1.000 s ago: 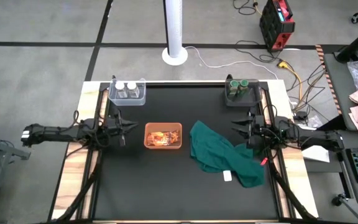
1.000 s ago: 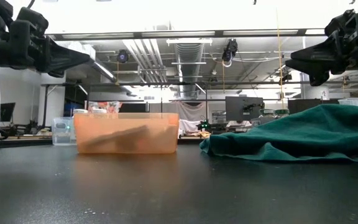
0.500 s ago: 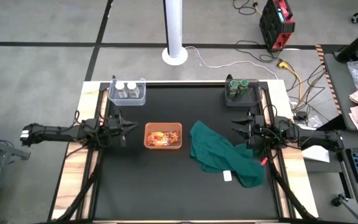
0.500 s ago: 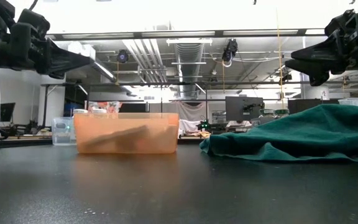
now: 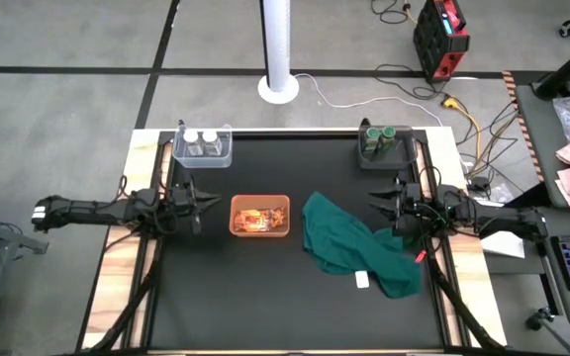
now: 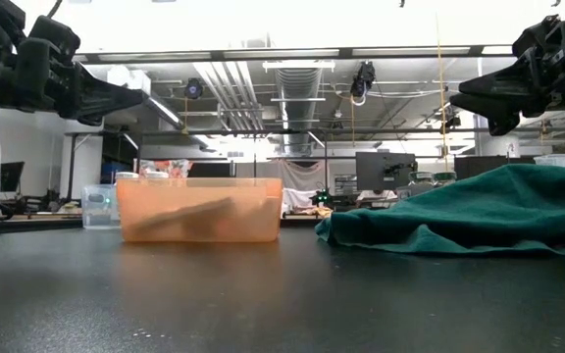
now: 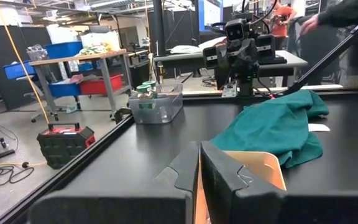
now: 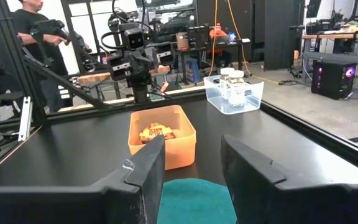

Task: Sort spices by type
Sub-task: Return to Home Position

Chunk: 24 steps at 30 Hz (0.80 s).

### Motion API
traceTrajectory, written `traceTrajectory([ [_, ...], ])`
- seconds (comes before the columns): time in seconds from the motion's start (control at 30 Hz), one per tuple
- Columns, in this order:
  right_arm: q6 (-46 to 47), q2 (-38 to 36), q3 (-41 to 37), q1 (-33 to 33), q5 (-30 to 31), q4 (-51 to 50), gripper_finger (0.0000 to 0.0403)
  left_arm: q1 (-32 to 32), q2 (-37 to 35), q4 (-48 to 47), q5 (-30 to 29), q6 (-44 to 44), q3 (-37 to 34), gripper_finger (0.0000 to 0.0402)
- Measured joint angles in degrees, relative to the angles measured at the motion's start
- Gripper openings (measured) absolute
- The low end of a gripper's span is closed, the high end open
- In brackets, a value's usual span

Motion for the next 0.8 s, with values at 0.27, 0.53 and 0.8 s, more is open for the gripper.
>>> traceTrajectory([
  [0.27,0.0,0.0,0.0,0.0,0.0,0.0,0.0132,0.0,0.15,0.0,0.02,-0.01,0.0,0.0002],
  [0.53,0.0,0.01,0.0,0.0,0.0,0.0,0.0145,0.01,0.15,-0.02,0.0,-0.02,0.0,0.0002],
  [0.8,0.0,0.02,0.0,0.0,0.0,0.0,0.016,0.02,0.17,0.0,0.01,-0.01,0.0,0.0002],
])
